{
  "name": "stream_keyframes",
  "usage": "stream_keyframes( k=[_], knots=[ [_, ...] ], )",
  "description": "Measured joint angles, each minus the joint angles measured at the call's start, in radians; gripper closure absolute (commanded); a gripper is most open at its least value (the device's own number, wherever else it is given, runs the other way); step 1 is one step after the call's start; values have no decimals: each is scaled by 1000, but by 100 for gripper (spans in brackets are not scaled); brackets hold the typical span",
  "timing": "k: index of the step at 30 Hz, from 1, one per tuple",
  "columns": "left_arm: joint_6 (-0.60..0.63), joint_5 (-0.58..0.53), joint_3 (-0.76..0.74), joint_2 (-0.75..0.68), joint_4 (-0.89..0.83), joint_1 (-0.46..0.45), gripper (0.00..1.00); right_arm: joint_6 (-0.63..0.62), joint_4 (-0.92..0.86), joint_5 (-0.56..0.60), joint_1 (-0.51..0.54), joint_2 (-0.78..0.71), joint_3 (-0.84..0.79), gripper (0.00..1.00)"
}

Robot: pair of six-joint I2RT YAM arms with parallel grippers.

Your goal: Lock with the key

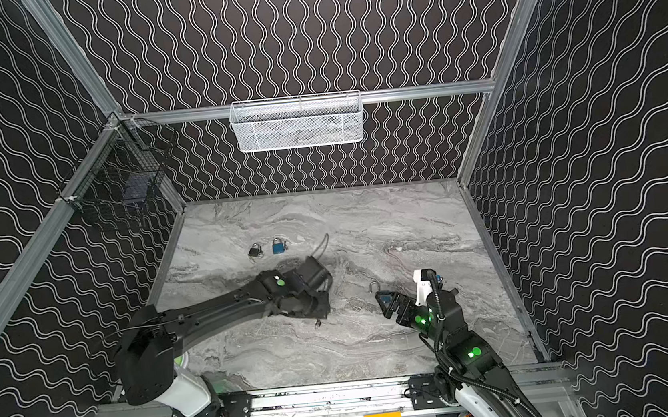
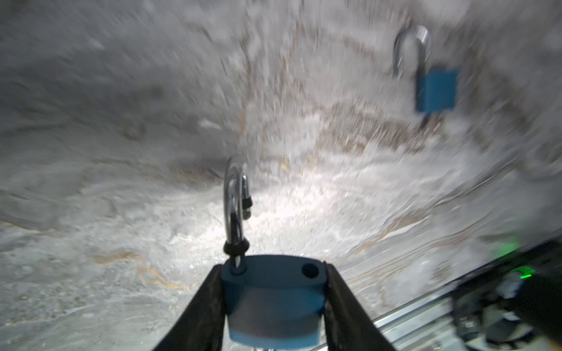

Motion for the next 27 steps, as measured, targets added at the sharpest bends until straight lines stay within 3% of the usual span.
stream_keyframes(
  k=[5, 10, 14, 19, 27],
  knots=[
    [-13, 37, 84, -1, 32, 70, 64, -3, 209, -79, 12, 163, -32, 4],
    [-45, 86, 94, 2, 84, 156, 66, -6, 432, -74, 93, 321, -28, 12],
    [-71, 107, 108, -8, 93, 198, 65, -19, 571, 14, 223, 435, -5, 11],
    [-101, 142, 130, -15, 118, 223, 67, -64, 764, 204, 434, 607, 24, 17],
    [-169, 216, 89, -21, 179, 242, 67, -121, 966, 441, 531, 827, 110, 27]
  ],
)
